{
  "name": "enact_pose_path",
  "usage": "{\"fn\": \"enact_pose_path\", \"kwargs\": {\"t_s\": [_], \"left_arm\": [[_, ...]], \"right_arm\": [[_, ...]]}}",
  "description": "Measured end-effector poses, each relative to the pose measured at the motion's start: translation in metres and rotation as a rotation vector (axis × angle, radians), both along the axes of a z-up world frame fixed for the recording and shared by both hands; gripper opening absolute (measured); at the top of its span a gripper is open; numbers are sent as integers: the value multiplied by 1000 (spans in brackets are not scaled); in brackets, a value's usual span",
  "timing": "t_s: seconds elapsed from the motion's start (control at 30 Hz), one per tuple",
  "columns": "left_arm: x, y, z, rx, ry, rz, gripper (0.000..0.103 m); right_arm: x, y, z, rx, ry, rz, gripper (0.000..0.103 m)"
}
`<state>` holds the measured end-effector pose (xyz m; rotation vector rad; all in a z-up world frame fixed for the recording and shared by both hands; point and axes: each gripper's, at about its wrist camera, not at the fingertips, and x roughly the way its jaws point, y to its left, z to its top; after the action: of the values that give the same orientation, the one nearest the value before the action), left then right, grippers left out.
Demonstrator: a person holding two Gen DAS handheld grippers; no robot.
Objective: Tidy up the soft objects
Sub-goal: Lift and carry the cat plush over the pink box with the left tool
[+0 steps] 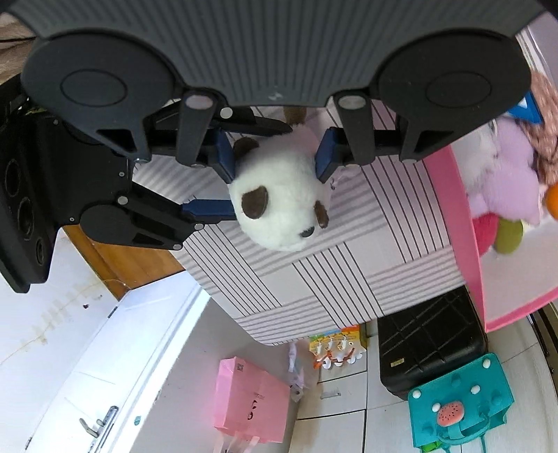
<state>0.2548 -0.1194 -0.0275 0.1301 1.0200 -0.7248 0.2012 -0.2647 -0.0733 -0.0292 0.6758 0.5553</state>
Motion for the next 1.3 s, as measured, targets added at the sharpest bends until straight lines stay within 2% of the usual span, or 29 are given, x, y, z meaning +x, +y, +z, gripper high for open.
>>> {"fn": "enact_pose_path", "kwargs": {"t_s": [0.33,0.8,0.97,1.13,1.3], "left_arm": [[-41,25,9,-50,9,-24,48],[-84,67,20,-118,44,-8,49],[-96,81,26,-134,23,-1,49],[-110,98,43,-146,-45,6,50],[-116,127,56,-185,-96,73,50]], "right_arm": [[-41,9,18,2,22,21,71],[-82,29,44,21,33,87,71],[-93,40,51,5,-8,107,71],[-102,53,68,0,-92,154,71],[-94,67,79,68,-134,202,71]]}}
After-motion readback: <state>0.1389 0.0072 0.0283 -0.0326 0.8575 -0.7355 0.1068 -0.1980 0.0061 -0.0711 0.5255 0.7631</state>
